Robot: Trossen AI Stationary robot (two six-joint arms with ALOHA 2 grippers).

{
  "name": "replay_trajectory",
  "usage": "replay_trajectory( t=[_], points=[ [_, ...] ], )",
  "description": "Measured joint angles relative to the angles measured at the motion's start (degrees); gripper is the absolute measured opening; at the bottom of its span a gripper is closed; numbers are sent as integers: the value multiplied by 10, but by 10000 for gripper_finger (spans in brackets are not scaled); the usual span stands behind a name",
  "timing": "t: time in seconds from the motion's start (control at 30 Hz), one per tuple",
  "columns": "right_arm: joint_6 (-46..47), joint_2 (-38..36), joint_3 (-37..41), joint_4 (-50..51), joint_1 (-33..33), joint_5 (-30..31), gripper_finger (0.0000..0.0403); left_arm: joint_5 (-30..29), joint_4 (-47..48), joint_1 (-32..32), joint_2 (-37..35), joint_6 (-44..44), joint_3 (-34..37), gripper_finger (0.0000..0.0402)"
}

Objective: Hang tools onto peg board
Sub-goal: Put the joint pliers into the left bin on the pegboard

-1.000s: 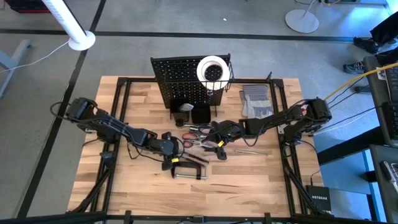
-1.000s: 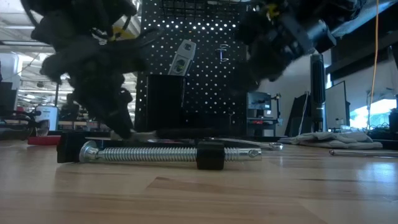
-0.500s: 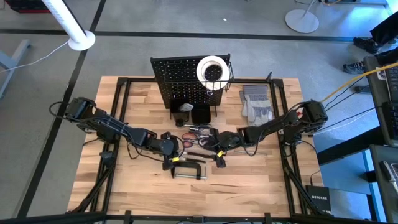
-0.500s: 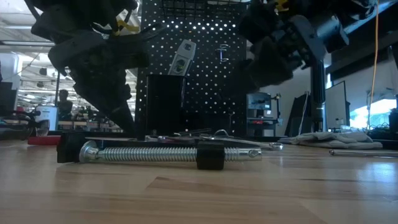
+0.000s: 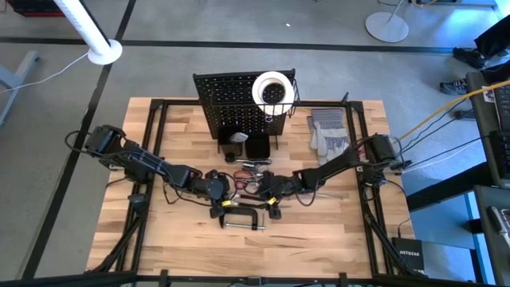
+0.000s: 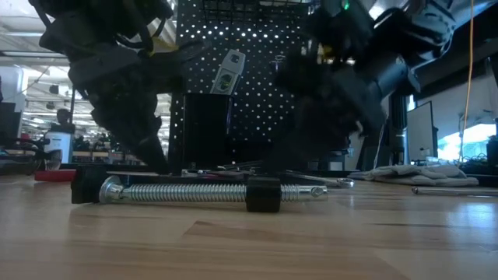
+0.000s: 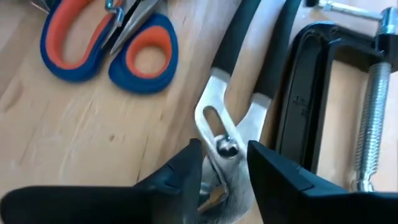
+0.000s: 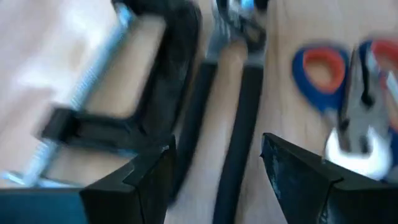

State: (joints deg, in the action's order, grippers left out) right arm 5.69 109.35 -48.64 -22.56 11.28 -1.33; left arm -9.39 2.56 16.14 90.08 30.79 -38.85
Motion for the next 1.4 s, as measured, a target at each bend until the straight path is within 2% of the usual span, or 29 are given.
replay_trajectory(
  t=[0.1,0.43,0.7,1.1,1.4],
  points=[
    [1,10,-3,5,1,33,237,0,-4,0,0,-7,0,124],
    [11,10,-4,21,-4,31,237,-4,-3,1,0,6,0,121],
    [49,1,-1,26,-5,-34,237,-5,-7,1,0,8,0,120],
    [31,10,-1,28,-4,-42,237,-19,-18,1,0,8,0,121],
    [1,12,-6,49,-2,35,237,-32,-17,1,0,0,0,122]
  ],
)
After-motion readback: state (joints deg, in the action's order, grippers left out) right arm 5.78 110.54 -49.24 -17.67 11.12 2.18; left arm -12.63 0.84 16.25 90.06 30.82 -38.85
